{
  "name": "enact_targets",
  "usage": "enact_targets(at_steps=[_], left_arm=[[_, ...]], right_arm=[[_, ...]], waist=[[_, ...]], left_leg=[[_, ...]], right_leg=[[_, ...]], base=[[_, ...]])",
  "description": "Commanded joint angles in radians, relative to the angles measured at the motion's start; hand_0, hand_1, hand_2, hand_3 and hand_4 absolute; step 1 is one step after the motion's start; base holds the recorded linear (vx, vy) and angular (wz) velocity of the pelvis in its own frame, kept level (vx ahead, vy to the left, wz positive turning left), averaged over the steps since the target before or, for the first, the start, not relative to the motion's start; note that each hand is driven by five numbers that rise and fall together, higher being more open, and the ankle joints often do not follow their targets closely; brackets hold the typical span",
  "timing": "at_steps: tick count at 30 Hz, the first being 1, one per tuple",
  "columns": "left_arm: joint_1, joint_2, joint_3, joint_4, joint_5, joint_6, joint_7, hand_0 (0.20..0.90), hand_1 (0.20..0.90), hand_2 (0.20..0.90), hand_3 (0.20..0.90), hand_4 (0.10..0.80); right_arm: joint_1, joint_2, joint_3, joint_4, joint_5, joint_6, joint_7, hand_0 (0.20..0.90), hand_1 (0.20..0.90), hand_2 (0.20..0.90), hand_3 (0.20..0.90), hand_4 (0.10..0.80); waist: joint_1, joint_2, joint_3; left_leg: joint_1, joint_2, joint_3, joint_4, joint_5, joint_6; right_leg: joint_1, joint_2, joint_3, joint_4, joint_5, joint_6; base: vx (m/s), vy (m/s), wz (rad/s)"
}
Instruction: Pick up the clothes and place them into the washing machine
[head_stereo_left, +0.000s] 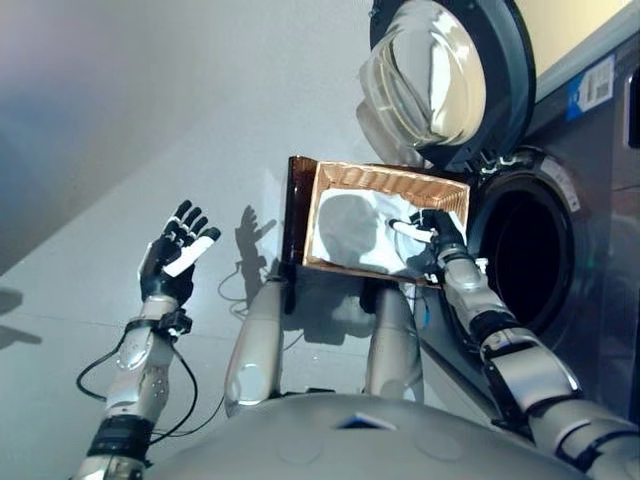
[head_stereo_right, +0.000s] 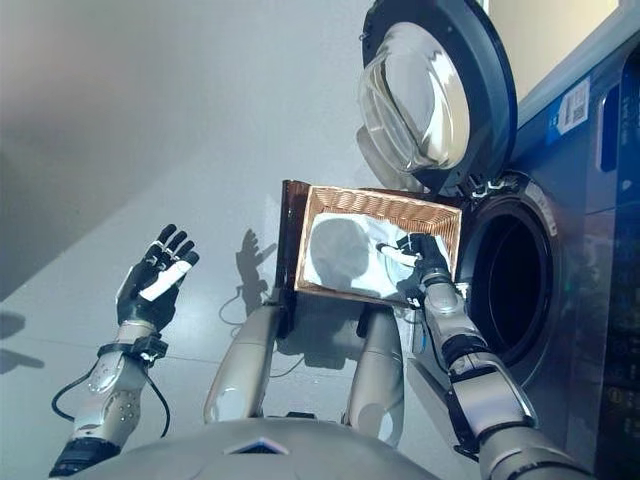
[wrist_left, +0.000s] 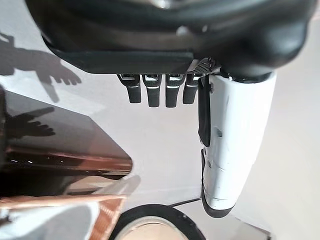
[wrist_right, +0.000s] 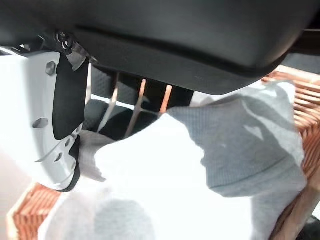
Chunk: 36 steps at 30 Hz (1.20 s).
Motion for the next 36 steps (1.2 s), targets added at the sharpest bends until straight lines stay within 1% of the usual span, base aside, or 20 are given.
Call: enact_targets(at_steps=[1, 7, 15, 16, 22, 24, 25, 26, 27, 29, 31, 33, 36], left_arm=[[-0.011, 0.014, 0.077, -0.046, 0.02, -0.1, -0.026, 0.9, 0.9, 0.9, 0.9, 0.8], [-0.016, -0.014, 0.078, -0.007, 0.035, -0.1, -0.029, 0.9, 0.9, 0.9, 0.9, 0.8], [-0.025, -0.046, 0.081, 0.01, 0.045, -0.101, -0.02, 0.9, 0.9, 0.9, 0.9, 0.8], [-0.025, -0.046, 0.08, 0.01, 0.045, -0.101, -0.02, 0.9, 0.9, 0.9, 0.9, 0.8], [-0.035, -0.083, 0.084, 0.055, 0.046, -0.102, -0.015, 0.9, 0.9, 0.9, 0.9, 0.8], [-0.038, -0.091, 0.089, 0.07, 0.057, -0.101, -0.01, 0.9, 0.9, 0.9, 0.9, 0.8], [-0.041, -0.1, 0.092, 0.09, 0.072, -0.1, -0.005, 0.9, 0.9, 0.9, 0.9, 0.8], [-0.04, -0.1, 0.092, 0.09, 0.072, -0.101, -0.005, 0.9, 0.9, 0.9, 0.9, 0.8], [-0.042, -0.109, 0.094, 0.126, 0.091, -0.099, 0.002, 0.9, 0.9, 0.9, 0.9, 0.8], [-0.04, -0.112, 0.094, 0.131, 0.097, -0.1, 0.004, 0.9, 0.9, 0.9, 0.9, 0.8], [-0.041, -0.124, 0.098, 0.16, 0.118, -0.098, 0.007, 0.9, 0.9, 0.9, 0.9, 0.8], [-0.038, -0.127, 0.097, 0.16, 0.122, -0.098, 0.008, 0.9, 0.9, 0.9, 0.9, 0.8], [-0.026, -0.14, 0.106, 0.171, 0.134, -0.099, 0.005, 0.9, 0.9, 0.9, 0.9, 0.8]], right_arm=[[-0.016, -0.039, -0.013, -0.083, 0.012, -0.086, 0.013, 0.2, 0.2, 0.2, 0.2, 0.3], [0.041, -0.038, -0.019, -0.139, 0.01, -0.092, 0.032, 0.2, 0.2, 0.2, 0.2, 0.3], [0.069, -0.021, -0.036, -0.164, 0.036, -0.095, 0.037, 0.2, 0.2, 0.2, 0.2, 0.3], [0.07, -0.021, -0.036, -0.164, 0.036, -0.095, 0.037, 0.2, 0.2, 0.2, 0.2, 0.3], [0.129, 0.026, -0.11, -0.175, 0.185, -0.117, 0.08, 0.2, 0.2, 0.2, 0.2, 0.3], [0.162, 0.034, -0.128, -0.224, 0.214, -0.125, 0.088, 0.2, 0.2, 0.2, 0.2, 0.3], [0.204, 0.039, -0.144, -0.274, 0.23, -0.131, 0.099, 0.2, 0.2, 0.2, 0.2, 0.3], [0.205, 0.039, -0.144, -0.275, 0.23, -0.13, 0.099, 0.2, 0.2, 0.2, 0.2, 0.3], [0.237, 0.046, -0.163, -0.325, 0.243, -0.137, 0.106, 0.2, 0.2, 0.2, 0.2, 0.3], [0.25, 0.047, -0.165, -0.332, 0.233, -0.138, 0.104, 0.2, 0.2, 0.2, 0.2, 0.3], [0.275, 0.042, -0.16, -0.386, 0.173, -0.135, 0.086, 0.2, 0.2, 0.2, 0.2, 0.3], [0.288, 0.042, -0.164, -0.395, 0.169, -0.134, 0.087, 0.2, 0.2, 0.2, 0.2, 0.3], [0.33, 0.039, -0.183, -0.46, 0.178, -0.138, 0.103, 0.2, 0.2, 0.2, 0.2, 0.3]], waist=[[-0.008, -0.002, -0.011], [-0.013, -0.011, -0.012], [-0.017, -0.014, -0.014], [-0.017, -0.014, -0.014], [-0.026, -0.02, -0.03], [-0.033, -0.024, -0.04], [-0.039, -0.028, -0.048], [-0.039, -0.028, -0.046], [-0.046, -0.032, -0.056], [-0.047, -0.033, -0.057], [-0.053, -0.039, -0.076], [-0.054, -0.04, -0.081], [-0.059, -0.044, -0.103]], left_leg=[[0.013, -0.034, 0.005, -0.139, 0.095, 0.002], [0.152, -0.035, -0.003, -0.275, 0.136, -0.009], [0.251, -0.027, -0.004, -0.364, 0.171, -0.018], [0.251, -0.027, -0.004, -0.364, 0.171, -0.018], [0.322, -0.016, -0.008, -0.401, 0.171, -0.024], [0.348, -0.011, -0.008, -0.42, 0.174, -0.027], [0.377, -0.006, -0.008, -0.435, 0.174, -0.03], [0.38, -0.006, -0.008, -0.436, 0.175, -0.03], [0.414, -0.002, -0.008, -0.453, 0.172, -0.032], [0.43, -0.001, -0.007, -0.46, 0.172, -0.032], [0.476, 0.003, 0.001, -0.485, 0.17, -0.035], [0.492, 0.005, 0.002, -0.493, 0.17, -0.035], [0.545, 0.009, 0.013, -0.527, 0.169, -0.038]], right_leg=[[0.069, -0.011, -0.007, -0.143, 0.072, 0.019], [0.212, -0.011, -0.014, -0.274, 0.106, 0.031], [0.315, -0.012, -0.03, -0.373, 0.141, 0.042], [0.315, -0.012, -0.031, -0.373, 0.141, 0.042], [0.384, -0.005, -0.038, -0.404, 0.138, 0.047], [0.407, -0.003, -0.043, -0.416, 0.139, 0.049], [0.438, -0.001, -0.047, -0.428, 0.138, 0.051], [0.44, -0.001, -0.047, -0.429, 0.138, 0.051], [0.472, 0.002, -0.049, -0.445, 0.137, 0.054], [0.491, 0.005, -0.051, -0.455, 0.137, 0.055], [0.535, 0.011, -0.051, -0.488, 0.138, 0.058], [0.55, 0.012, -0.055, -0.496, 0.138, 0.059], [0.595, 0.016, -0.057, -0.527, 0.14, 0.061]], base=[[-0.013, 0.006, -0.04], [0.101, -0.004, -0.01], [0.072, -0.003, -0.03], [0.068, -0.005, 0.01], [0.078, -0.004, 0.01], [0.119, -0.011, 0.0], [0.11, -0.011, -0.01], [0.157, -0.011, -0.01], [0.114, -0.005, -0.03], [0.098, -0.006, -0.07], [0.143, -0.007, -0.07], [0.108, -0.008, -0.08], [0.1, -0.002, -0.1]])
